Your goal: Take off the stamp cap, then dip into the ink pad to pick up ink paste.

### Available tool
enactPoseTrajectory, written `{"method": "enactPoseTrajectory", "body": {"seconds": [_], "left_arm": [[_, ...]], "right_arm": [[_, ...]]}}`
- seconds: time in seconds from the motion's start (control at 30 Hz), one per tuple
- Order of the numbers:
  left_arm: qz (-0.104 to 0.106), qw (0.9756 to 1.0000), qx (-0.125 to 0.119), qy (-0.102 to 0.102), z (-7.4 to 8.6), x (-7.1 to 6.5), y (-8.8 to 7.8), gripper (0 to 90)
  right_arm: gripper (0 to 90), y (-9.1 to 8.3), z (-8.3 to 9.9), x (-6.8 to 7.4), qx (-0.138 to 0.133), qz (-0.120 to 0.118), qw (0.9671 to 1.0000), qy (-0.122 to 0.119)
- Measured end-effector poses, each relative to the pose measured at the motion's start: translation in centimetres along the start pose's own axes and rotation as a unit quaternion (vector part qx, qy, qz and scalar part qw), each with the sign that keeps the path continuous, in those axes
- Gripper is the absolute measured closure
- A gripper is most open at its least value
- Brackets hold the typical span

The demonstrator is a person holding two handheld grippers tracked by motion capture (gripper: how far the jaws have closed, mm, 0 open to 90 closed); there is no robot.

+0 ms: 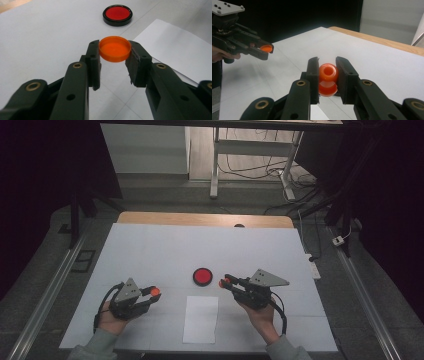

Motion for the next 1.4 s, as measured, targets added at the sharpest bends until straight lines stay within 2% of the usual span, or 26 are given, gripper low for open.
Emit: {"method": "enactPoseTrajectory", "body": {"seconds": [0.2, 1.03, 1.4], "left_arm": [[-0.001, 1.0, -0.001, -0.006, 0.24, 0.33, -0.23, 65.1], [-0.001, 1.0, 0.005, -0.003, 0.41, 0.25, 0.01, 65.1], [0.002, 1.0, 0.009, -0.001, 0.46, 0.05, 0.22, 65.1]], "right_arm": [[72.5, 0.01, 0.01, -0.01, 0.0, 0.0, 1.0, 0.0], [72.5, -0.01, -0.3, -0.02, -0.005, 0.004, 1.0, -0.002], [72.5, 0.58, -0.55, -0.1, -0.004, 0.004, 1.0, -0.005]]}}
Point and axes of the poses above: each handheld gripper's, and its own axes: y roughly forward along the jaws, z roughly out of its underside, x roughly to its left, the point moved 7 cm from there along y, roughly forward along the jaws, and after that the axes turned 14 degrees about -y, right-handed, at the moved point
